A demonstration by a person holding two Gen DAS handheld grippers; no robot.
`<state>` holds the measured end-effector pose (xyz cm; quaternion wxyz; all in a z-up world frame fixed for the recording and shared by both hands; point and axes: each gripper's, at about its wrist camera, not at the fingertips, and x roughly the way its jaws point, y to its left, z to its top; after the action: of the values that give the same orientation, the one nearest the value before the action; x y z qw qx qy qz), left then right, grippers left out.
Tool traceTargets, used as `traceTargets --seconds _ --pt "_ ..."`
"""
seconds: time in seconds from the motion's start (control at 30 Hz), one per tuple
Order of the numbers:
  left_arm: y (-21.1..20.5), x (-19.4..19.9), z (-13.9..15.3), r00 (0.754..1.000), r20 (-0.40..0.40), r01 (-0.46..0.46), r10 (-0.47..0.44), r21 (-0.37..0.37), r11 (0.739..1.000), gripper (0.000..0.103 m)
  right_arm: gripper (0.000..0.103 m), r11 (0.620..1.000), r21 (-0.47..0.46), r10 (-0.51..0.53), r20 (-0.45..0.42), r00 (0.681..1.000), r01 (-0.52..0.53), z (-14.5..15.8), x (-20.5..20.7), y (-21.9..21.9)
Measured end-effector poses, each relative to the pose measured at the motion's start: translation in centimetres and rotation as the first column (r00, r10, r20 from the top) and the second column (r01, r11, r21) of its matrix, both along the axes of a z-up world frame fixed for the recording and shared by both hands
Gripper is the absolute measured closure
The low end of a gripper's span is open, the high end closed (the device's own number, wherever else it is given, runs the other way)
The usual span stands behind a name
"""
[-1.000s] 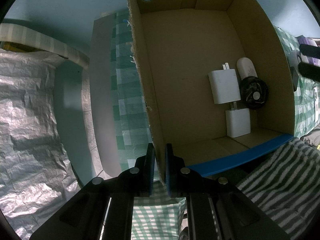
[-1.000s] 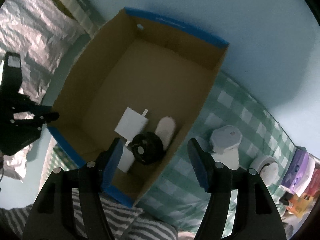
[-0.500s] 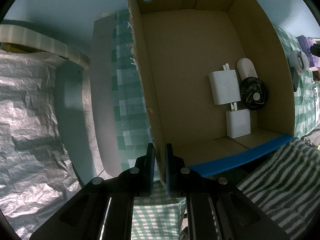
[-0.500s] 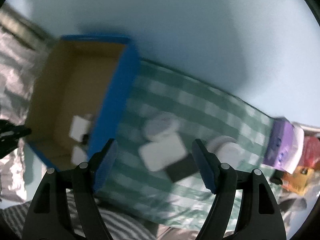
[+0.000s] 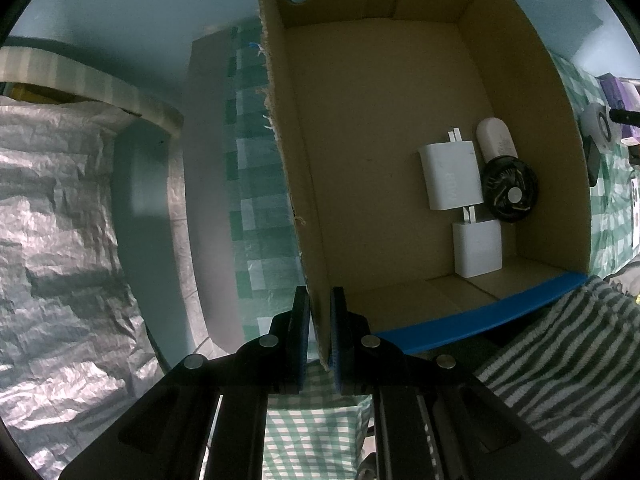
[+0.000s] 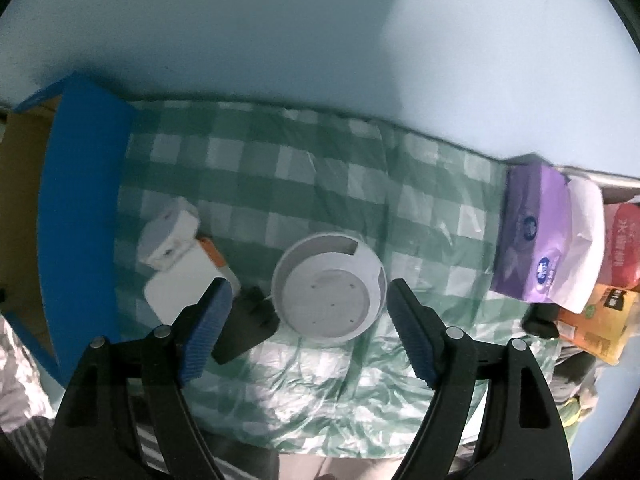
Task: Flip cup upside down
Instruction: 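Move the right gripper to the white round cup and grasp its rim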
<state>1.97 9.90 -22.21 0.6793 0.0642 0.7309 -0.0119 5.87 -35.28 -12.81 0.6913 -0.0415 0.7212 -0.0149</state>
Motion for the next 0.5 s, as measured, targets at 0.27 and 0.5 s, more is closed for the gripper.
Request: traceTargets --seconds 0.27,0.5 --pt "-0.1 0.0 0.0 1.0 0.001 -0.008 0.008 0.003 1.0 0.094 0.022 0.998 0.042 -0.054 -0.064 0.996 0.057 -3.4 0.2 -1.8" --pt "-0.2 0.0 0.0 1.0 0.001 -0.011 0.011 0.004 1.0 0.091 0.022 0.998 0.022 -0.053 -0.078 0.996 0.055 -4.9 1.0 -1.9"
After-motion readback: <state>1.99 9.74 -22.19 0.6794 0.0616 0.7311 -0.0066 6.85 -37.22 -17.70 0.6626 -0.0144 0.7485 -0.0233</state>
